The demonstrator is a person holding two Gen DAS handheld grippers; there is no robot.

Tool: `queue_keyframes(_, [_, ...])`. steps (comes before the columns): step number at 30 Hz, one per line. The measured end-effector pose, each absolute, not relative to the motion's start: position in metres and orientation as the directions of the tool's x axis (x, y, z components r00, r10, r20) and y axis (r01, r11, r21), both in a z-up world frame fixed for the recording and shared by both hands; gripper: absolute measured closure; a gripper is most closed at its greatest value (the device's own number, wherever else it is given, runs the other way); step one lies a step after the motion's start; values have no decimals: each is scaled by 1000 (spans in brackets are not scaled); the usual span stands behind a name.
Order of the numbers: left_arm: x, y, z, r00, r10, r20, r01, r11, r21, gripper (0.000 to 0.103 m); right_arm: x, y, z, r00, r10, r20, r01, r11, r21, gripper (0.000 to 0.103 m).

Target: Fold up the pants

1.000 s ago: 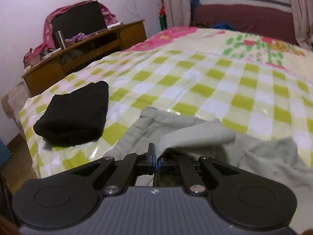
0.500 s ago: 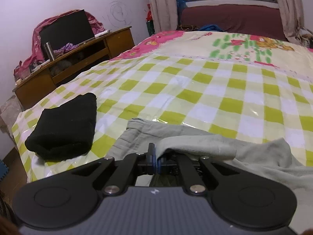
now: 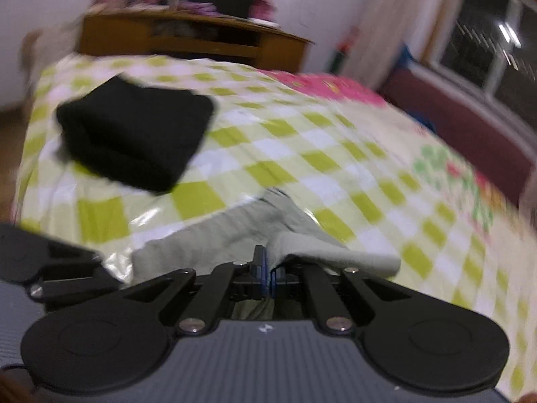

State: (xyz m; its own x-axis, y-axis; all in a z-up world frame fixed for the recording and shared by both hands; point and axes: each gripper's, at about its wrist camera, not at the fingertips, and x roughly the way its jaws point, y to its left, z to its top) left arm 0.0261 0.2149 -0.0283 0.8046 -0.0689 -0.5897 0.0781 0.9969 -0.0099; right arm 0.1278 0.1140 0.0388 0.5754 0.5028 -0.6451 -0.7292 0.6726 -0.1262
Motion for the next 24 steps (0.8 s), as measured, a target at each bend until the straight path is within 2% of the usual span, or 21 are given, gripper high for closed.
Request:
queue_keyframes(3, [25, 217, -28, 809, -75, -582, 76, 997, -22, 54, 173, 60, 60, 599, 499, -626, -532, 832, 154, 99])
queue_keyframes(5, [25, 219, -27, 811, -79, -580, 73, 997, -33, 54, 185, 33, 83, 708, 441, -551, -408, 893, 190, 99])
queue_keyframes(7, [24, 219, -28, 810, -80, -581, 73, 997, -36, 54, 178, 43, 103, 766, 427, -480, -461, 886, 51, 99])
queue_keyframes(10, [22, 220, -28, 808, -81, -584, 76, 997, -33, 53, 136, 106, 86, 651, 524, -550, -729, 634, -258, 99])
queue_keyframes(12, [20, 223, -30, 807, -78, -586, 73, 997, -33, 53, 101, 131, 52, 604, 532, -593, -797, 409, -445, 100])
queue_keyframes(14, [16, 224, -29, 806, -75, -587, 69, 997, -33, 53, 91, 140, 30, 559, 522, -644, -829, 349, -436, 100])
queue_keyframes(16, [15, 224, -30, 804, -76, -590, 69, 997, -34, 53, 96, 141, 20, 536, 506, -676, -840, 403, -364, 100])
queue_keyframes(24, [27, 230, -18, 826, -62, -560, 56, 998, -29, 53, 98, 128, 18, 540, 503, -675, -829, 457, -322, 99])
